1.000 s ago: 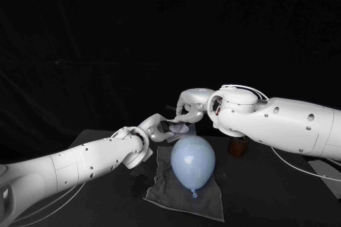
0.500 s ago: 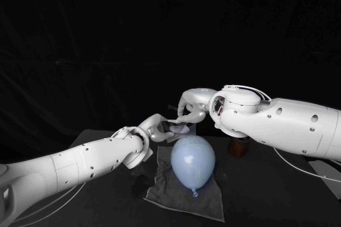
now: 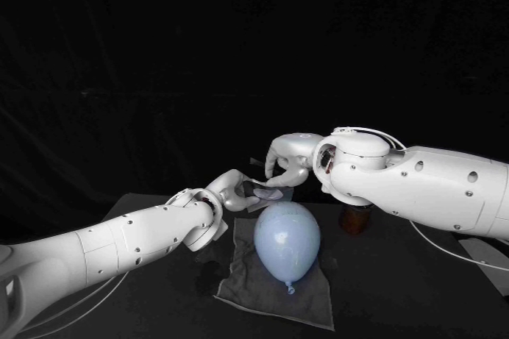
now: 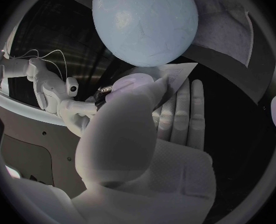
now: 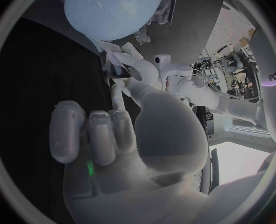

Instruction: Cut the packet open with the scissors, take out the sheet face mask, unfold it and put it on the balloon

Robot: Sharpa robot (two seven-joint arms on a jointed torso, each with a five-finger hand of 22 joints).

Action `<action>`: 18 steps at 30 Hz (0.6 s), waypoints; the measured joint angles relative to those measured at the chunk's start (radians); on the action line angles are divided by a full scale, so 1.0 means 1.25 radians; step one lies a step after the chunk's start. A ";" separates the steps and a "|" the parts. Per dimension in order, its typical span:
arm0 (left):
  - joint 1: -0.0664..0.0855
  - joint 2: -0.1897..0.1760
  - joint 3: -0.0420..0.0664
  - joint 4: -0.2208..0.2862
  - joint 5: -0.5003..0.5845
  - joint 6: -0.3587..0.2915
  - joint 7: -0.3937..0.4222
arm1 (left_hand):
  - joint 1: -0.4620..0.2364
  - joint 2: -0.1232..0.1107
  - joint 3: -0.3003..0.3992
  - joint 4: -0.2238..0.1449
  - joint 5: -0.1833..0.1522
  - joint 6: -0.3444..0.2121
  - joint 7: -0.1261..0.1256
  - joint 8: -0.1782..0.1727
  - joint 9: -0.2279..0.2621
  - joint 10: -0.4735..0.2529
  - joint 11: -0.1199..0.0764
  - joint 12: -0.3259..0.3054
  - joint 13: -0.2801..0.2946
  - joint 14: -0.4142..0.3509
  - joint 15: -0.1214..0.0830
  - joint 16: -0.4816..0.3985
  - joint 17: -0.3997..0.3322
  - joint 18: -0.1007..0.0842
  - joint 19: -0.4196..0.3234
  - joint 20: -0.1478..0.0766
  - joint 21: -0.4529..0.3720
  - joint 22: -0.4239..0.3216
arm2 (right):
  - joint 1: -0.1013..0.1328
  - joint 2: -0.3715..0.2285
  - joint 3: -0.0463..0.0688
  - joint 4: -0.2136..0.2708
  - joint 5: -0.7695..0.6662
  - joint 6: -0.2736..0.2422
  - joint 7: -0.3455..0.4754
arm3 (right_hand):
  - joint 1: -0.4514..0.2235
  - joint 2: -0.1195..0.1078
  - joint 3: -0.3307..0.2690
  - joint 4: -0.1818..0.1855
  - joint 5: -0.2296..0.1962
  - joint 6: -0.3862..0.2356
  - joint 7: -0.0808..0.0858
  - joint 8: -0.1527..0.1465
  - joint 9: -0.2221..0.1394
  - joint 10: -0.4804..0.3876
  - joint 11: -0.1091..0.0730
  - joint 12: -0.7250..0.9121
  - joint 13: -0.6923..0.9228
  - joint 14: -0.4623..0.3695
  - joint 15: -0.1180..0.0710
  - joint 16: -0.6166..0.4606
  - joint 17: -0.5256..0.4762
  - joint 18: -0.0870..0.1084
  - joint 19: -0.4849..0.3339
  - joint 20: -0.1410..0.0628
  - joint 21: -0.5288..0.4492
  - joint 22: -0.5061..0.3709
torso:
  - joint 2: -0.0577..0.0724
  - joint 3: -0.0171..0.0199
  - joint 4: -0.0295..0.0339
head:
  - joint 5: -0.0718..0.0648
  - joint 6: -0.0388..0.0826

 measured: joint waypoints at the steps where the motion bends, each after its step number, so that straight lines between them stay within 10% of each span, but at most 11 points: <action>1: 0.000 0.001 0.000 -0.001 0.000 0.000 0.000 | 0.000 0.000 0.000 0.000 0.001 0.000 0.000 0.000 0.000 0.000 0.000 0.000 0.000 0.000 0.000 0.000 0.000 0.000 0.000 0.000 0.000 0.000 | 0.000 -0.001 0.000 0.002 -0.001 0.002 0.001 | 0.002 -0.002 0.001 -0.001 0.000 0.000 0.000 0.000 -0.001 0.000 0.000 0.000 0.000 0.000 0.000 0.000 0.000 0.000 0.000 0.000 0.000 0.000 | 0.000 0.0000 0.0000 | 0.000 0.000; 18: 0.000 0.005 0.000 -0.004 0.000 0.001 -0.005 | -0.003 -0.003 0.010 -0.005 0.001 0.001 0.000 -0.001 0.001 0.002 -0.002 0.000 0.000 0.000 0.000 0.000 0.001 0.008 -0.005 0.001 0.006 0.003 | 0.001 -0.003 0.000 0.009 -0.043 0.021 -0.001 | 0.037 0.008 0.039 -0.034 0.102 0.024 -0.004 0.004 -0.012 0.000 0.000 0.000 0.001 0.000 0.000 0.002 -0.001 0.000 0.000 0.000 -0.001 -0.001 | 0.000 0.0000 0.0005 | -0.006 0.001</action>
